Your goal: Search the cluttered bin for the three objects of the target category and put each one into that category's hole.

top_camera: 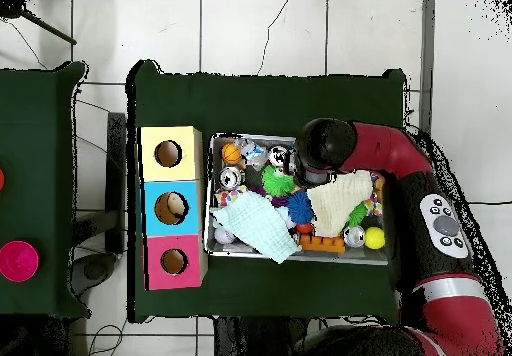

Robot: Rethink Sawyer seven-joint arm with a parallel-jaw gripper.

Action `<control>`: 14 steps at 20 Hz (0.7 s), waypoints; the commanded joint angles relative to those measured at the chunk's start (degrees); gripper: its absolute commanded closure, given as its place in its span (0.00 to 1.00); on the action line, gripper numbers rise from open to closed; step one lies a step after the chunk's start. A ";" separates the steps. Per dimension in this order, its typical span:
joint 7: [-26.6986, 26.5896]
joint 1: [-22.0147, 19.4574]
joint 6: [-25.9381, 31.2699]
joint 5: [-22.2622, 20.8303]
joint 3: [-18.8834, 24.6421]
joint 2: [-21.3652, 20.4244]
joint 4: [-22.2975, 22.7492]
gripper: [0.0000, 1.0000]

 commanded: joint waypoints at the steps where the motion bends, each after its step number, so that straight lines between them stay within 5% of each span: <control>1: -20.88 -0.96 6.05 -3.65 5.25 3.47 -3.41 1.00; 7: -19.89 -2.35 7.74 -3.66 5.63 -0.60 -0.68 1.00; 14: -21.36 -2.21 13.40 -3.73 6.29 -3.60 -2.55 1.00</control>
